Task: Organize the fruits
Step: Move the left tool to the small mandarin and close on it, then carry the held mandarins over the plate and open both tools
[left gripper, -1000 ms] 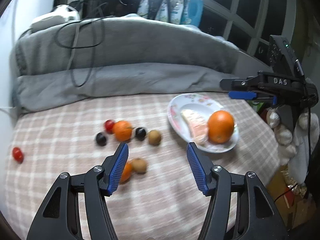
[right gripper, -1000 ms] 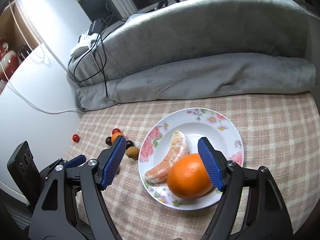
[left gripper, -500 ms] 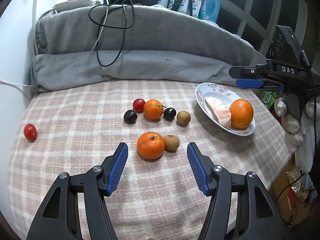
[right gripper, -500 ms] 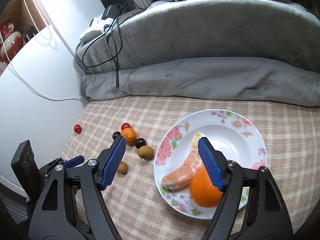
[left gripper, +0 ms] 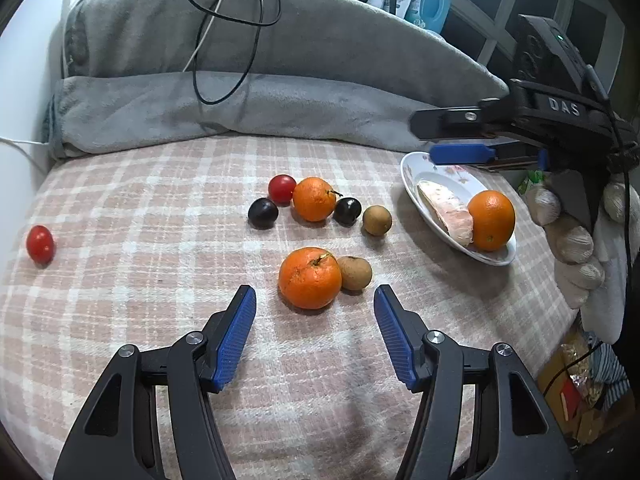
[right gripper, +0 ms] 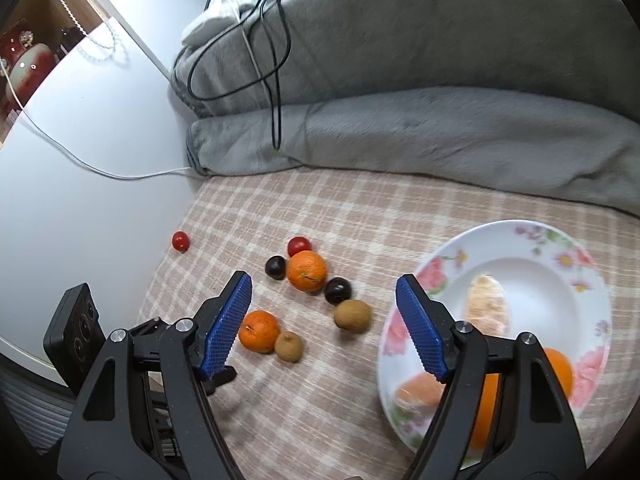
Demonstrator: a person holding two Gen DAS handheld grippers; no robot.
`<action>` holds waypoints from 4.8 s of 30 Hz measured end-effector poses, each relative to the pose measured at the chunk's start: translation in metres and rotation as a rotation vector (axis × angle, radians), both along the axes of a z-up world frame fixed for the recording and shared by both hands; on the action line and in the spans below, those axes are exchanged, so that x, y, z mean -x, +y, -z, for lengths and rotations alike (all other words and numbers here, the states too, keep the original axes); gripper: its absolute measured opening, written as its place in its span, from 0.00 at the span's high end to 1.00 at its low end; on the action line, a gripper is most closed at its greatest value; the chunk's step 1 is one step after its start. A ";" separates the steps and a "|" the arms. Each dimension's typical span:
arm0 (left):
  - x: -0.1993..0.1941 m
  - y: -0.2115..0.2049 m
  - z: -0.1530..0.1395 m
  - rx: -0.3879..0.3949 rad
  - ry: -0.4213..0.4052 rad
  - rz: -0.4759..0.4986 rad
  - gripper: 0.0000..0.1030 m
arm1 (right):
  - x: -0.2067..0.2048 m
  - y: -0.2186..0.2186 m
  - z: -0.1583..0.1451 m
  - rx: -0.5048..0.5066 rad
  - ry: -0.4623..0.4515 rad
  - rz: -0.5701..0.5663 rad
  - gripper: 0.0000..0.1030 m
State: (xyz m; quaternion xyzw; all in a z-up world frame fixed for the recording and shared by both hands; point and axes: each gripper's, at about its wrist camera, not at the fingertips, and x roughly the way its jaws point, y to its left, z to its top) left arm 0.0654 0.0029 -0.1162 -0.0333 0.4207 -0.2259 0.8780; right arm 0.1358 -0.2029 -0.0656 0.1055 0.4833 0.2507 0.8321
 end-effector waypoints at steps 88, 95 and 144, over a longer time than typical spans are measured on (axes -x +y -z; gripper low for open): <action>-0.021 -0.068 -0.021 0.092 -0.041 0.108 0.65 | 0.004 -0.068 -0.012 0.092 -0.044 0.143 0.64; -0.031 -0.091 -0.027 0.083 -0.047 0.140 0.65 | 0.006 -0.097 -0.009 0.093 -0.042 0.194 0.64; -0.040 -0.140 -0.031 0.052 -0.061 0.218 0.37 | 0.012 -0.143 -0.008 0.104 -0.078 0.305 0.23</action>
